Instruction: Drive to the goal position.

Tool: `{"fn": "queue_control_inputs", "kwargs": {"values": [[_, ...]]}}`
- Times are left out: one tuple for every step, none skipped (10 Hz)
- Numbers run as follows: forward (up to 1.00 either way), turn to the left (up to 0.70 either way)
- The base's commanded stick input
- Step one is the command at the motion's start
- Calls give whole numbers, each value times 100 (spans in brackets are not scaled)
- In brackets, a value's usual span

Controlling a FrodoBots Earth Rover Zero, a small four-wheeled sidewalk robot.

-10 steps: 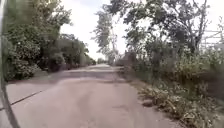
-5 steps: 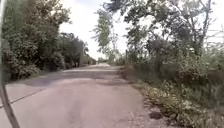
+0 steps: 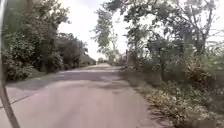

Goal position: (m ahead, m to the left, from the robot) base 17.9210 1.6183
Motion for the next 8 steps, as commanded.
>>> {"fn": "queue_control_inputs", "kwargs": {"values": [[70,0],[70,0],[70,1],[70,3],[70,3],[70,7],[70,19],[70,29]]}}
